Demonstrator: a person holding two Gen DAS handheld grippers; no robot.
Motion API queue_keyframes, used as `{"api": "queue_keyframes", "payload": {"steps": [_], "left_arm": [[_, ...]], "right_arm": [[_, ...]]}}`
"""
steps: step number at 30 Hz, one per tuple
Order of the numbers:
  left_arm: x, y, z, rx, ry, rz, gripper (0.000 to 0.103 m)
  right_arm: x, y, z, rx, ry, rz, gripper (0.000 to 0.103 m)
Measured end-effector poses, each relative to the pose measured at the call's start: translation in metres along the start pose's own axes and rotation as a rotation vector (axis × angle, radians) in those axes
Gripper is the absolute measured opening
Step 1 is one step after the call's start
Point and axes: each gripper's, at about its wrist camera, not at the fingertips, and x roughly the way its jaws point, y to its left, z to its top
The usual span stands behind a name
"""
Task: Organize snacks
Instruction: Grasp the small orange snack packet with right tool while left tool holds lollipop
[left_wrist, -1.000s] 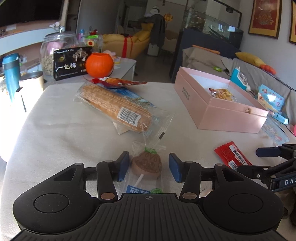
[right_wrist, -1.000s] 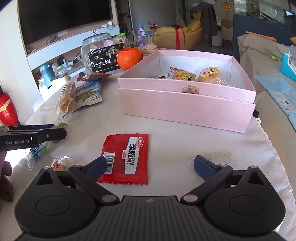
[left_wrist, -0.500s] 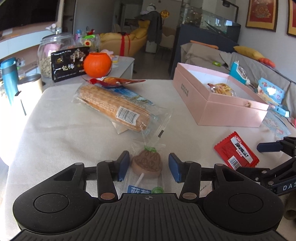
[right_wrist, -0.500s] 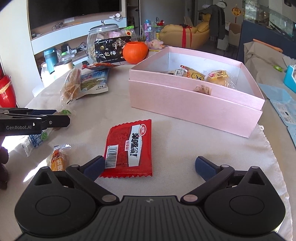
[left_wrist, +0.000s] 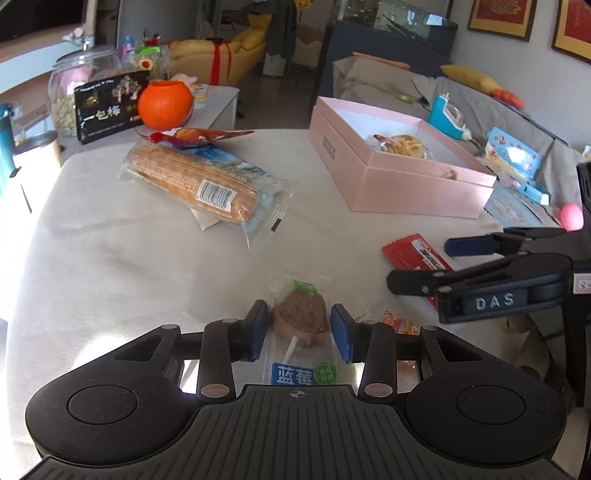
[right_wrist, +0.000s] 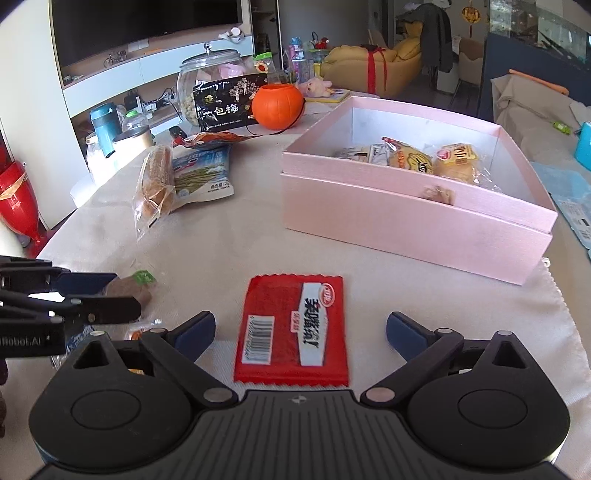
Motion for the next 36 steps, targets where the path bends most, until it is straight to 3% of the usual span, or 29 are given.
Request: {"api": "queue_keyframes", "payload": {"steps": [2,4,5,8,10,14,17,22,27,29,30,31,36], "left_arm": [[-0.002,-0.002,-0.001,0.023,0.01,0.008,0.044],[-0.004,-0.004,-0.003,0.037,0.015,0.013,0.044],[-0.004,-0.005,-0.004,0.045,0.017,0.016,0.044],[-0.003,-0.01,-0.004,0.074,0.023,0.02,0.044],[-0.002,-0.012,-0.003,0.084,0.031,0.012,0.052],[0.004,-0.013,0.002,0.098,0.036,0.014,0.053],[0.004,-0.012,0.005,0.104,0.052,0.035,0.043],[-0.001,0.002,0.005,0.09,0.063,0.079,0.044],[-0.004,0.007,0.003,0.073,0.065,0.061,0.046],[-0.005,0.007,0.002,0.074,0.066,0.059,0.045],[-0.005,0.006,0.002,0.083,0.065,0.061,0.045],[-0.005,0.004,0.001,0.094,0.062,0.066,0.044],[-0.002,-0.011,0.0,0.107,0.049,0.127,0.044]], "right_arm": [[0.006,0.004,0.007,-0.009,0.005,-0.018,0.089],[0.005,0.004,0.01,-0.031,0.005,-0.039,0.064],[0.003,0.003,0.011,-0.038,0.007,-0.036,0.06],[-0.004,-0.01,0.006,-0.022,0.012,-0.071,0.06],[-0.009,-0.018,0.0,-0.015,0.005,-0.092,0.061],[-0.021,-0.026,-0.007,-0.016,0.018,-0.077,0.061],[-0.032,-0.018,-0.009,-0.03,0.003,-0.052,0.061],[-0.05,0.01,-0.005,-0.08,-0.029,0.076,0.062],[-0.026,0.045,-0.004,-0.088,0.104,0.265,0.061],[-0.023,0.059,-0.004,-0.159,0.099,0.228,0.048],[-0.025,0.065,-0.005,-0.216,0.108,0.205,0.025],[-0.027,0.067,-0.003,-0.254,0.115,0.186,0.02],[-0.045,0.037,0.013,-0.255,0.074,0.106,0.02]]}}
